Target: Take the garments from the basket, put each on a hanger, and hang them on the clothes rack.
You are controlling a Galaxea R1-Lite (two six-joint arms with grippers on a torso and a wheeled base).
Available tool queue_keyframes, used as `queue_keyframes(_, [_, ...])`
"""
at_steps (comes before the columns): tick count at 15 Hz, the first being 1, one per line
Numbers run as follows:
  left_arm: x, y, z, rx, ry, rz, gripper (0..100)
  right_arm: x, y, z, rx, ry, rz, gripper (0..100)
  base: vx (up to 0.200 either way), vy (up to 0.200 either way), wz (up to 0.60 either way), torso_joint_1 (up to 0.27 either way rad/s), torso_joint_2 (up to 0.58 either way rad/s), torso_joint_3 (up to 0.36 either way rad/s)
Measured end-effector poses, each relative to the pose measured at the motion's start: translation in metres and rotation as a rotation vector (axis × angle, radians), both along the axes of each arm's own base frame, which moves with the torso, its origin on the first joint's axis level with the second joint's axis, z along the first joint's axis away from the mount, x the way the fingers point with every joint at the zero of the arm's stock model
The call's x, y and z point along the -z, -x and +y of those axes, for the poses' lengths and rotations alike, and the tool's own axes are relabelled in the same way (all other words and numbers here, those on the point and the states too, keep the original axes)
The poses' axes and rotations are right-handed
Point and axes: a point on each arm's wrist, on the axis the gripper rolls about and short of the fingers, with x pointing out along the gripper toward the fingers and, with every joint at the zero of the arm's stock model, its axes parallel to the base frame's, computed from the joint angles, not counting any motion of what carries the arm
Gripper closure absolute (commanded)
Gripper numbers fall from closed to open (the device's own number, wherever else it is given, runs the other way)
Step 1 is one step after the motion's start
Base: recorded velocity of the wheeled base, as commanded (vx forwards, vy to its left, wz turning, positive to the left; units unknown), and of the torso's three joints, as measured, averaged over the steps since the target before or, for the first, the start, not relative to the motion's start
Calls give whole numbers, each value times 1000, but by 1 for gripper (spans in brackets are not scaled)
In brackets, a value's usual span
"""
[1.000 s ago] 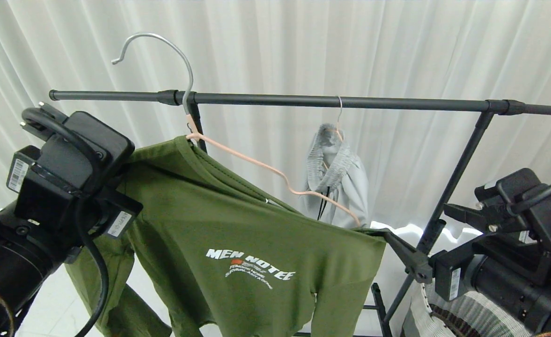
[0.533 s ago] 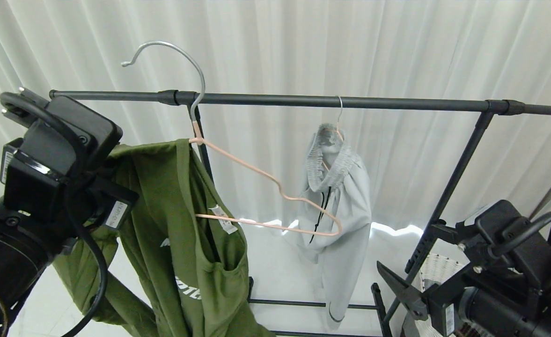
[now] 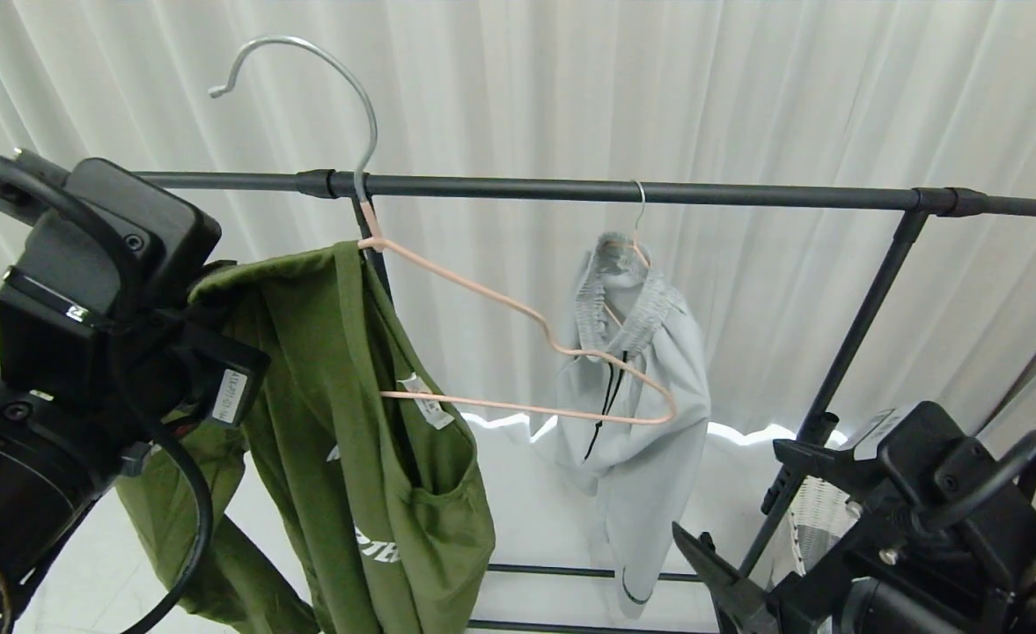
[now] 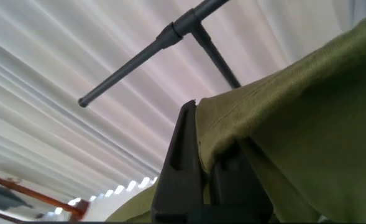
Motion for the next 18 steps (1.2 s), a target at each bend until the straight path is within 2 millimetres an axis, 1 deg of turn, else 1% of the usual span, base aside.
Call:
queue_keyframes(1, [-1, 1, -2, 12, 3, -1, 100, -1, 4, 8, -31, -30, 0, 0, 0, 0, 0, 0, 0, 0])
queue_keyframes(3, [-3, 2, -6, 35, 10, -7, 100, -3, 7, 29, -68, -73, -4, 0, 0, 0, 0, 0, 0, 0])
queue_keyframes(7, [-12, 1, -10, 43, 28, -29, 100, -11, -6, 82, -78, -142, -20, 0, 0, 0, 0, 0, 0, 0])
queue_keyframes(9, [-15, 1, -11, 47, 33, -36, 100, -10, -15, 101, -65, -148, -23, 0, 0, 0, 0, 0, 0, 0])
queue_keyframes(13, [-16, 1, -12, 51, 37, -41, 100, -2, -39, 124, -9, -142, -27, 0, 0, 0, 0, 0, 0, 0])
queue_keyframes(16, [-18, 2, -13, 56, 41, -44, 100, 8, -48, 136, 7, -120, -21, 0, 0, 0, 0, 0, 0, 0])
queue_keyframes(18, [-18, 2, -13, 57, 43, -46, 100, 16, -54, 138, 52, -96, -21, 0, 0, 0, 0, 0, 0, 0])
